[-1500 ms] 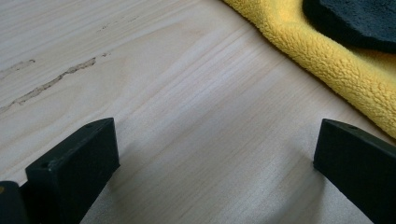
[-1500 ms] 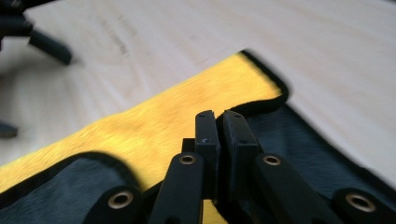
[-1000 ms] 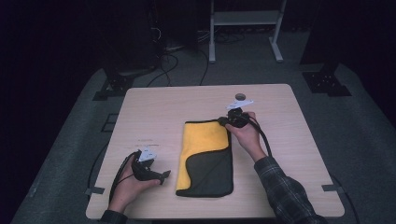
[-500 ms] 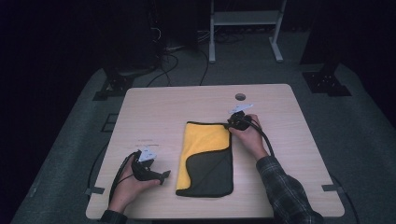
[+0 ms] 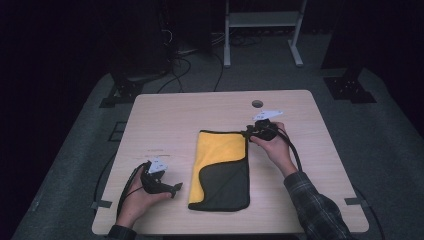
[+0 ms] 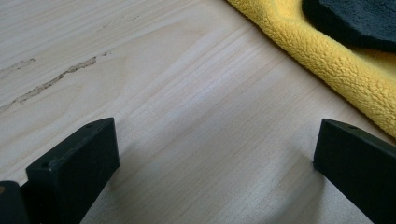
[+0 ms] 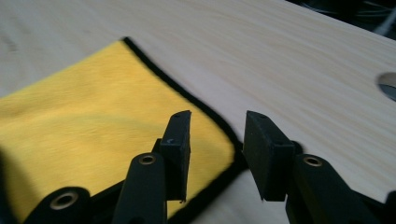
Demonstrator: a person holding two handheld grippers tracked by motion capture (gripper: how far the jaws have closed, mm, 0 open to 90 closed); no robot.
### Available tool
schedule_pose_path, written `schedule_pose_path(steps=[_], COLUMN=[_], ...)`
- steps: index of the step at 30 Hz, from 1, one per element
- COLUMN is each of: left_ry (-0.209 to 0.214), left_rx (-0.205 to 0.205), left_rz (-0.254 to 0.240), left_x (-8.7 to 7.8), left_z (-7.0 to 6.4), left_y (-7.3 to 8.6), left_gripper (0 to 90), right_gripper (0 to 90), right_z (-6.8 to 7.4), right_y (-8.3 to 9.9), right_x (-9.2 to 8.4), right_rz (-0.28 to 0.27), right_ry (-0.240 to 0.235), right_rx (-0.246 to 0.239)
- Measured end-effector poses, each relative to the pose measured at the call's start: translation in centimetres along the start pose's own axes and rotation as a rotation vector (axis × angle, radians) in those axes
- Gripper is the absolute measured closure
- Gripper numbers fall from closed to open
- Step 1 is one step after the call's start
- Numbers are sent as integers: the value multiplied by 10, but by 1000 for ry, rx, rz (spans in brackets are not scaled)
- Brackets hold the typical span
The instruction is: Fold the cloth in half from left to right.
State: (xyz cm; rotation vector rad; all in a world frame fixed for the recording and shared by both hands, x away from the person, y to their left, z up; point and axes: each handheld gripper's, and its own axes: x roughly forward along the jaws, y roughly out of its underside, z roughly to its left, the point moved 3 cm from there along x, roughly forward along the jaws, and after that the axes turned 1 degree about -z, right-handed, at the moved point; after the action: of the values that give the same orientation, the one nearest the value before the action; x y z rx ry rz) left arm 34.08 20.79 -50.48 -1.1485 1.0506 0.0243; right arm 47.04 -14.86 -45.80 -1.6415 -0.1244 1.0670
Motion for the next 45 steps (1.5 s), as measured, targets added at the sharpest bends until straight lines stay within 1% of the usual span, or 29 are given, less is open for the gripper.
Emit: schedule_pose_path(steps=[2,4,9,11,13,15,20,23,25,29,33,35,37,39,42,43,45], left_ry=[0,0,-1,-1,-1,-1,-1,0,0,0,0,0,0,0,0,0,0], left_rx=[0,0,3,2,2,2,2,1,-1,-2,-2,-1,-1,-1,-1,-1,0], left_rz=[0,0,2,2,2,2,3,3,3,2,2,3,3,3,3,3,4], left_x=[0,0,0,0,0,0,0,0,0,0,0,0,0,0,0,0,0], left_z=[0,0,0,0,0,0,0,0,0,0,0,0,0,0,0,0,0], left_y=[0,0,0,0,0,0,0,0,0,0,0,0,0,0,0,0,0], left_gripper=[0,0,0,0,0,0,0,0,0,0,0,0,0,0,0,0,0], right_gripper=[602,599,591,580,567,560,554,542,526,504,491,506,554,627,742,775,801], right_z=[11,25,57,70,83,94,116,129,137,149,157,160,162,161,158,157,156], right_y=[0,0,0,-1,-1,0,1,2,3,6,10,13,14,14,14,15,15], right_x=[-3,-4,-2,0,5,9,23,32,37,46,52,55,54,52,50,49,47], right_rz=[0,-1,1,8,22,33,50,59,70,80,101,111,109,110,111,107,99], right_ry=[-36,-84,-174,-207,-232,-255,-307,-325,-333,-338,-341,-327,-306,-303,-319,-333,-343], right_rx=[-10,-18,-43,-63,-89,-98,-97,-95,-105,-108,-121,-153,-181,-183,-172,-161,-157])
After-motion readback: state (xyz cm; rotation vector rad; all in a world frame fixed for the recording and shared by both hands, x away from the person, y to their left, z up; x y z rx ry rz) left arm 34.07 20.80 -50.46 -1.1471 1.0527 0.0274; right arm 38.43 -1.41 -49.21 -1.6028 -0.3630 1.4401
